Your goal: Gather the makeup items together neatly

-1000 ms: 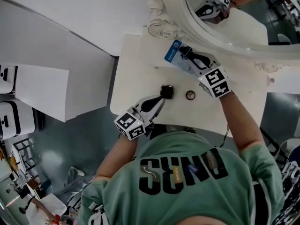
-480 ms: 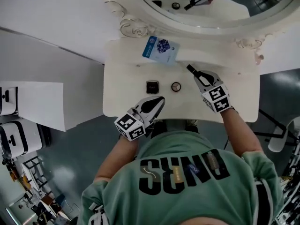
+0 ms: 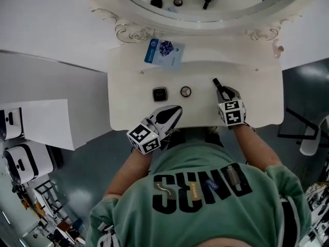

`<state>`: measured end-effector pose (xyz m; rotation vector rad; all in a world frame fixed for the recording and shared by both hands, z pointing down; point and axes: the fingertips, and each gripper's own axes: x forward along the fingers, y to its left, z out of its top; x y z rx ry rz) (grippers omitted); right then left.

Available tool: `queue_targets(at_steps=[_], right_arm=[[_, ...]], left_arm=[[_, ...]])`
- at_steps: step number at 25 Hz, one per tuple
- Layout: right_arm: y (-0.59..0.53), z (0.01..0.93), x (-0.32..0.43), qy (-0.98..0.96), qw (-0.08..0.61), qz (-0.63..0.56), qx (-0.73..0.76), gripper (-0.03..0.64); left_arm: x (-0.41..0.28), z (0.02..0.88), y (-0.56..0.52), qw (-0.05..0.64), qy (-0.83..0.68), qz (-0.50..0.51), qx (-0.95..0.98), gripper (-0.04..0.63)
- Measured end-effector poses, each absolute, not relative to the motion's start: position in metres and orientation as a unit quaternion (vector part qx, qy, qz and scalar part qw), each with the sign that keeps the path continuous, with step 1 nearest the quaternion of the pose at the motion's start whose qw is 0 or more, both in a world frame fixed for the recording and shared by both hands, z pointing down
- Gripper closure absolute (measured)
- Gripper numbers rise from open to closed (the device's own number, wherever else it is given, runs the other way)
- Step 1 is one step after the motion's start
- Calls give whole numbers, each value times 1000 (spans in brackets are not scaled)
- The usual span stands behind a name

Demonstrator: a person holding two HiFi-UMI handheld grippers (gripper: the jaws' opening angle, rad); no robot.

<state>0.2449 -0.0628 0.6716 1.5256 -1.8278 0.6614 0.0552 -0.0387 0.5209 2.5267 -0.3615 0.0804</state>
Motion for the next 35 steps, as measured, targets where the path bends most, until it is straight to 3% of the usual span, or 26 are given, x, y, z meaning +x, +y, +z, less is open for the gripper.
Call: queue_targets(at_steps=[5, 9, 14, 24, 35], right_arm=[[-48, 691, 236, -675, 329, 312, 582, 531], [-47, 691, 218, -680, 301, 361, 562, 460], [-56, 675, 224, -681, 291, 358, 568, 456], [-156, 575, 180, -805, 259, 180, 503, 438], [-251, 556, 54, -875, 311, 130, 346, 308]], left_arm=[[54, 521, -38, 289, -137, 35, 947, 586], [51, 522, -40, 290, -142, 33, 946, 586], [45, 519, -42, 290, -149, 25, 945, 585], [14, 512, -54, 285, -186, -4, 940, 586], [-60, 515, -78, 287, -259, -33, 922, 586]])
